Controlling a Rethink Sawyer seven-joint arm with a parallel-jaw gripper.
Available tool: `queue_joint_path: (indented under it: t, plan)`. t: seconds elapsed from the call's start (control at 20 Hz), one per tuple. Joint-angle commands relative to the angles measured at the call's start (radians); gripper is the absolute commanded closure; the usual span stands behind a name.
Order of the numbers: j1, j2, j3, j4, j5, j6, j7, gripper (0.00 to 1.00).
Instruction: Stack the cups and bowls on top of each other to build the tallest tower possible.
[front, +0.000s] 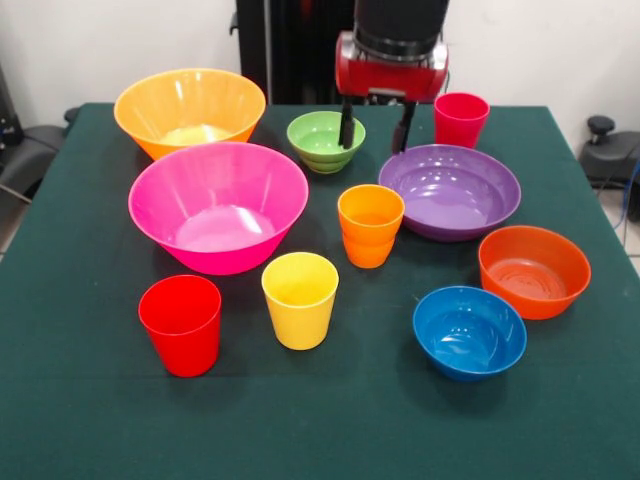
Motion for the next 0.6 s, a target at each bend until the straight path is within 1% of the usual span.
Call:
queue_joint_path:
  t: [0.05,0.2,0.45,0.6]
  plan:
    - [-0.014,0.117,0.082,-0.050,0.010,-0.064,0.136,0.00]
    - [-0.016,0.138,0.086,-0.065,0.012,-0.071,0.129,0.00]
    - [-0.011,0.150,0.087,-0.063,0.015,-0.088,0.132,0.00]
    - [0.008,0.142,0.069,-0.072,0.007,-0.107,0.144,0.00]
